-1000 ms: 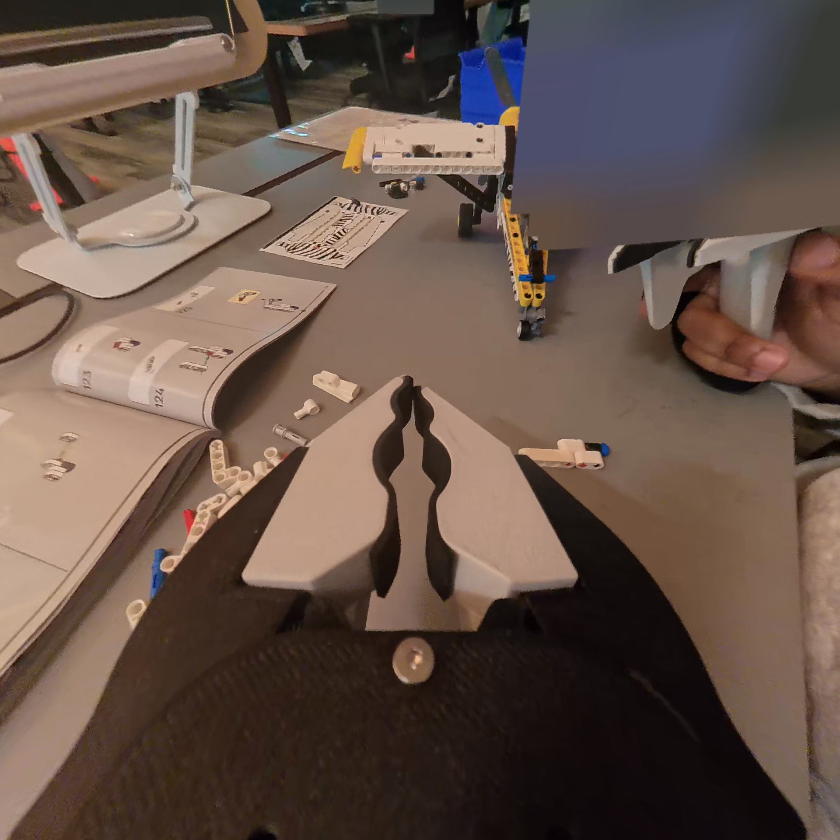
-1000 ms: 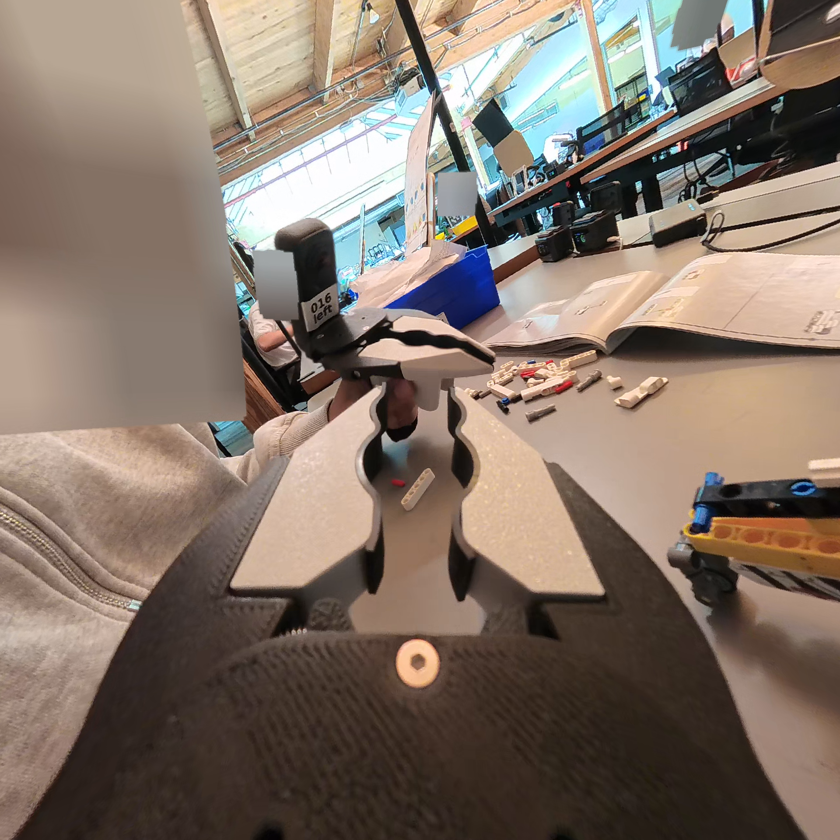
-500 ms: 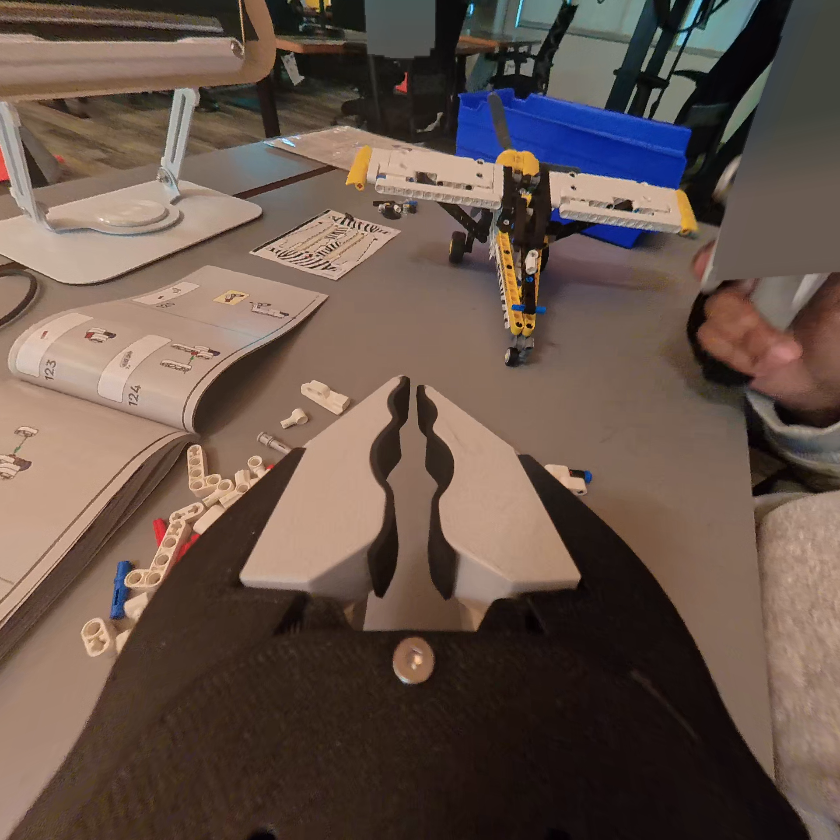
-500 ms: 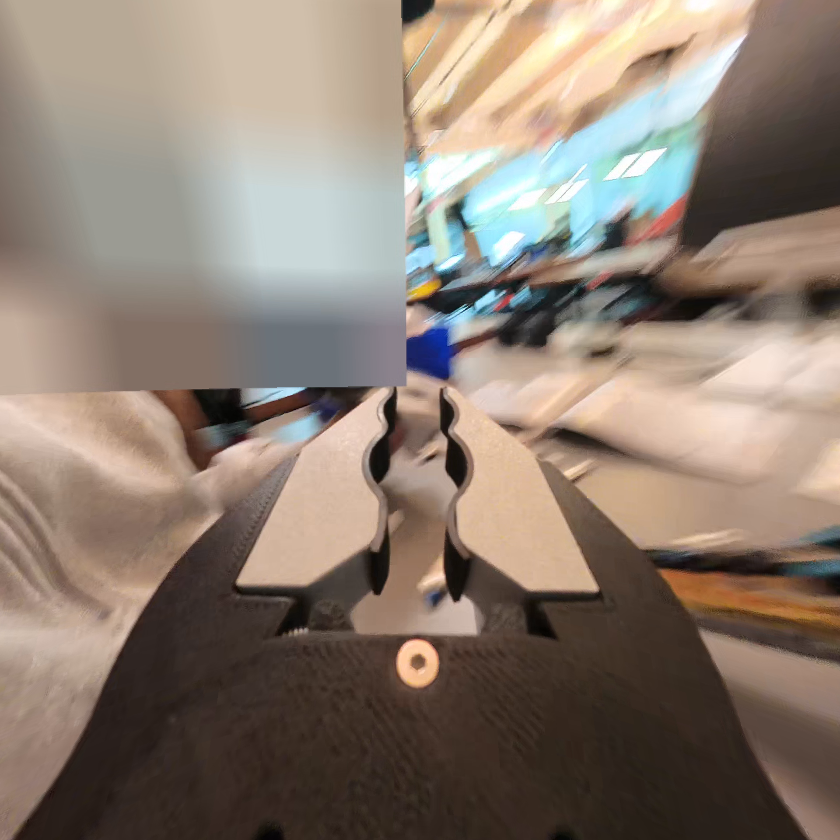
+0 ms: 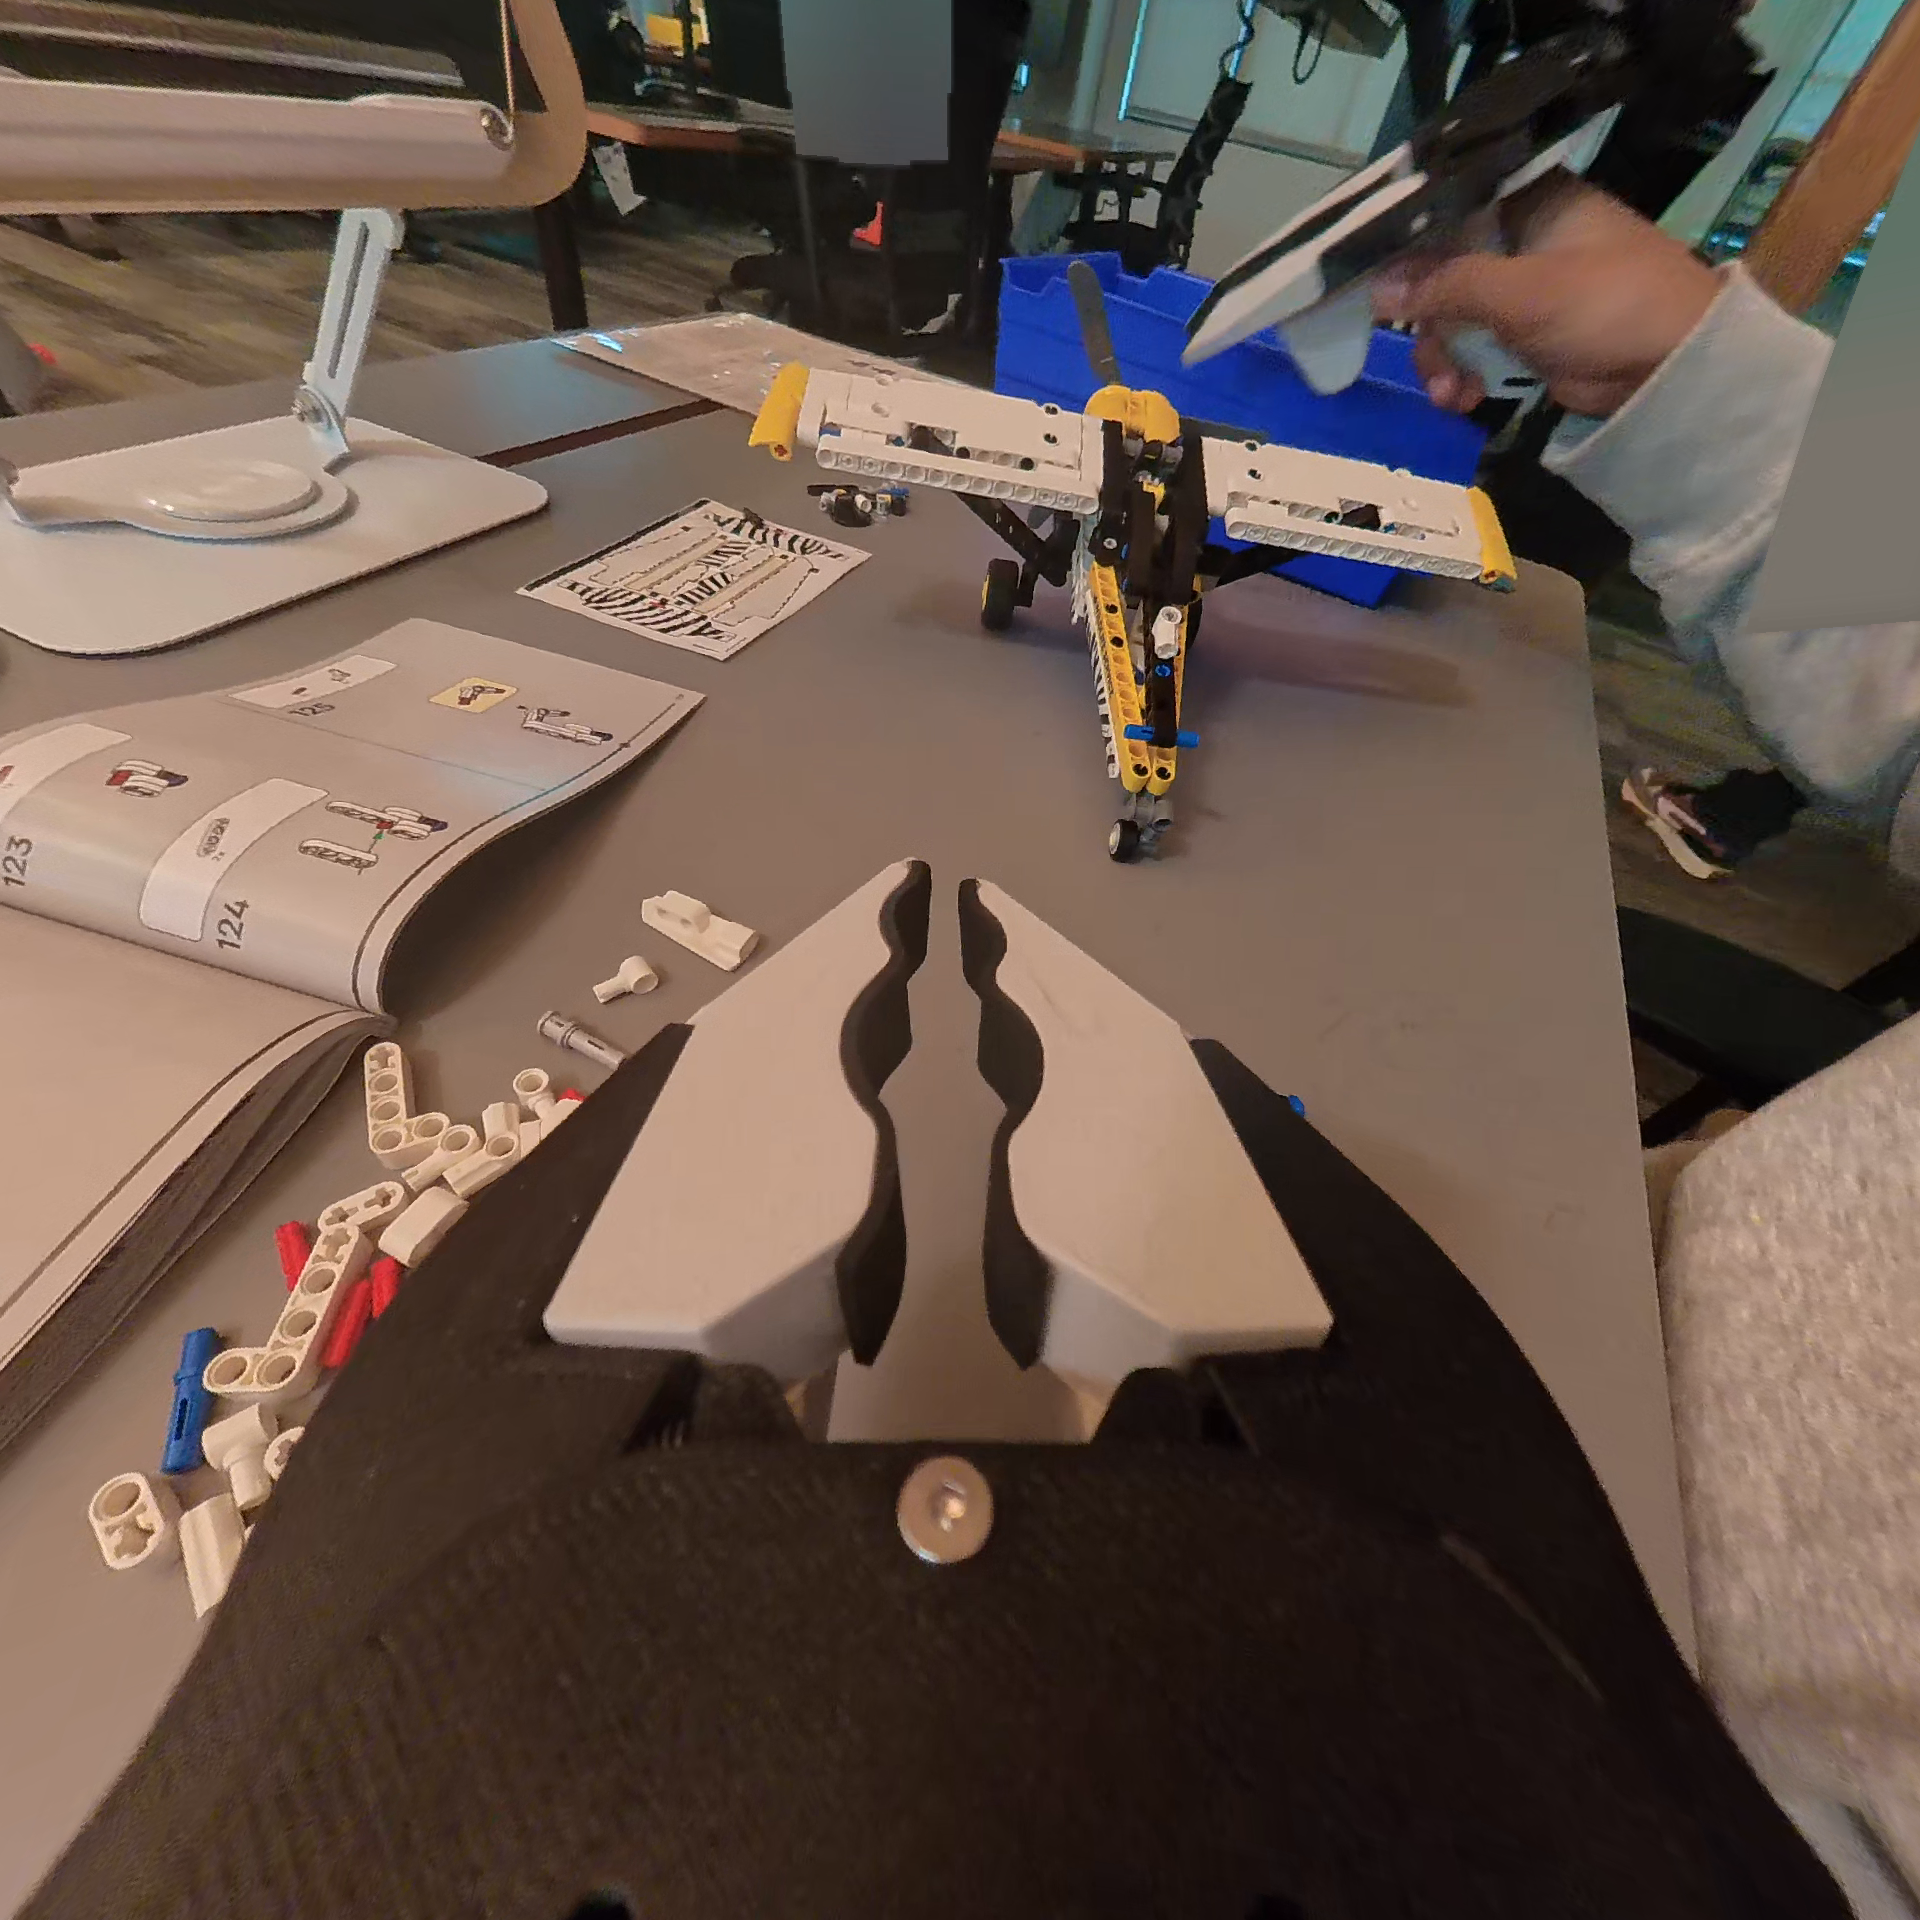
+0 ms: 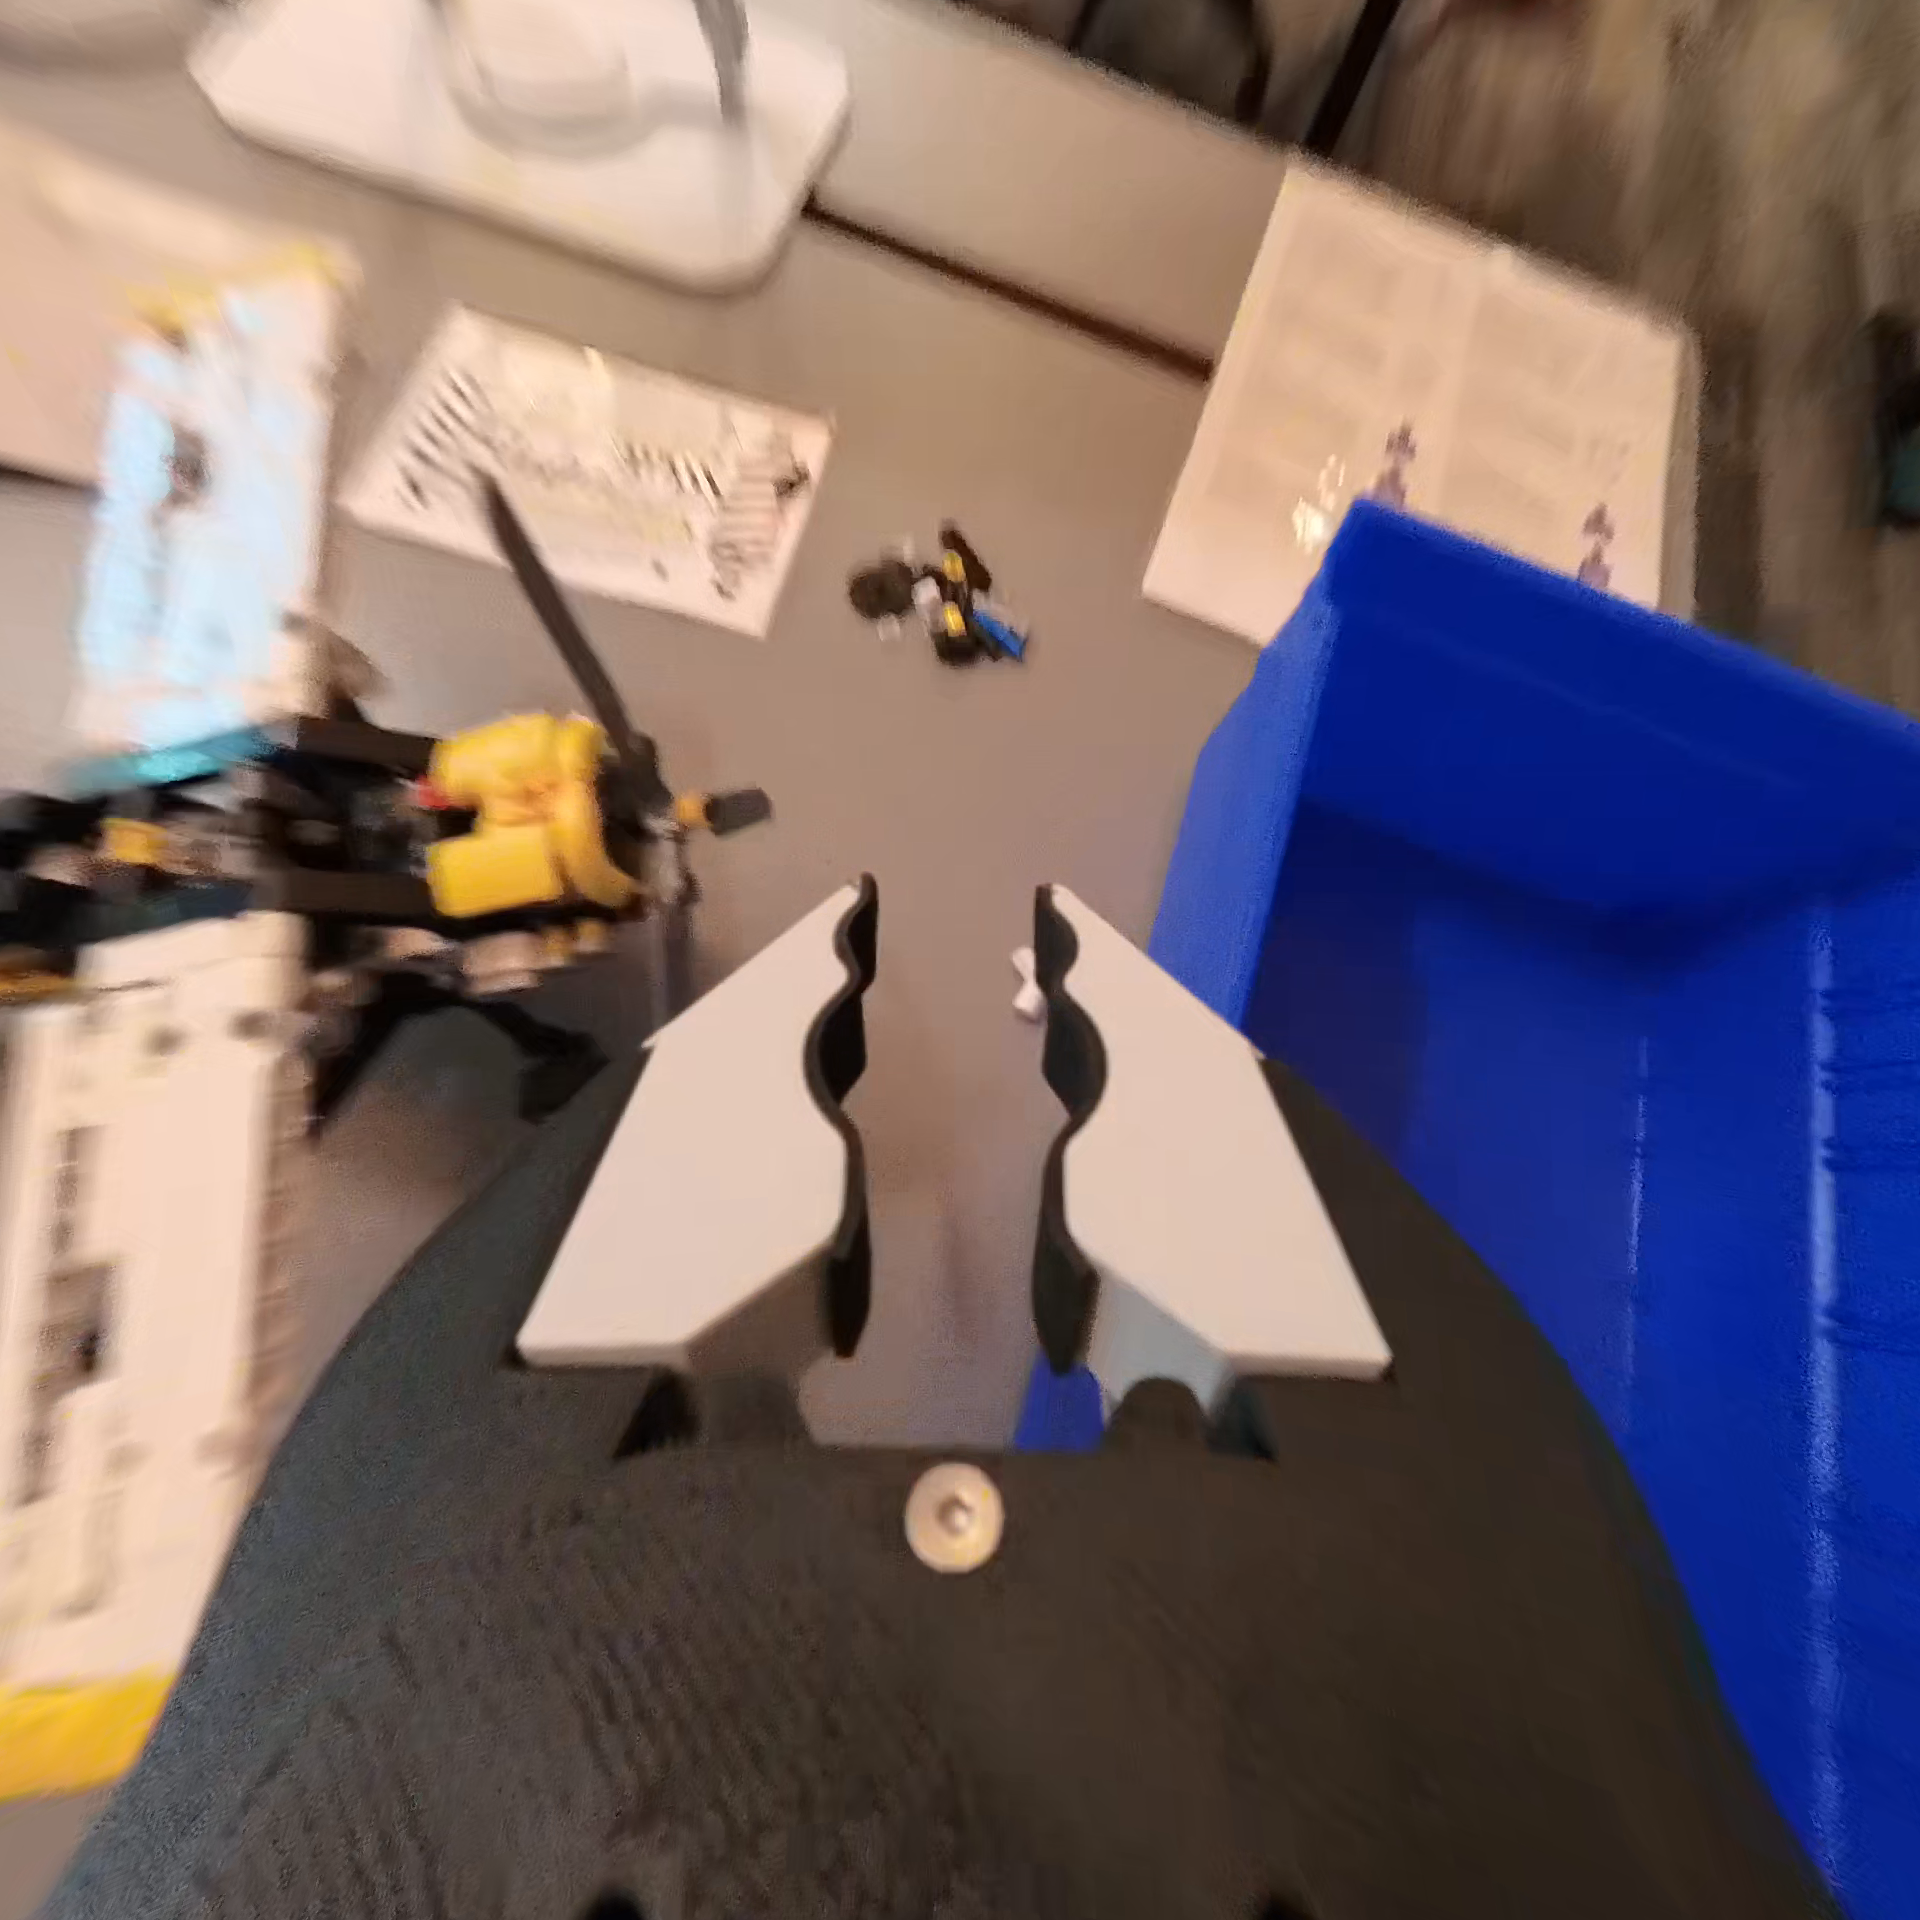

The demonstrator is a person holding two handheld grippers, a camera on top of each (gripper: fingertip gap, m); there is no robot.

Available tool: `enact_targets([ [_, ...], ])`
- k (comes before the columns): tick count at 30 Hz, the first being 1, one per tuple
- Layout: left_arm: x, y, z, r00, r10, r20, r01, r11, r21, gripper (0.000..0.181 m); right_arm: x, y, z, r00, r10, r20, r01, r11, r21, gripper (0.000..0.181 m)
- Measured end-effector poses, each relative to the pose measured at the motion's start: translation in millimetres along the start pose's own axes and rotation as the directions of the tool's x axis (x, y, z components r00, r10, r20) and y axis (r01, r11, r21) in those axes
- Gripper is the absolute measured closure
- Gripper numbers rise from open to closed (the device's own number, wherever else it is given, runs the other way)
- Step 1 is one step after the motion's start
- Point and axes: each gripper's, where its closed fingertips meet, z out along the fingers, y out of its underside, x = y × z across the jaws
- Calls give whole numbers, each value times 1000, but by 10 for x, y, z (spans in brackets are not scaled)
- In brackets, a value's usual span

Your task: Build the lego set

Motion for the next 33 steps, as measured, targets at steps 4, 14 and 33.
enact_targets([
  [4,-17,-10,-17,1000,-18,-4,18,1000,11,175,115,327,378,991,-126,-43,107,945,-311,150],
  [14,-37,-1,-38,999,-34,-9,35,999,12,174,310,686,700,919,-368,-140,198,740,-643,132],
  [33,-20,15,-38,1000,-24,-17,24,1000,4,173,181,160,492,983,-101,-156,24,902,-431,176],
])
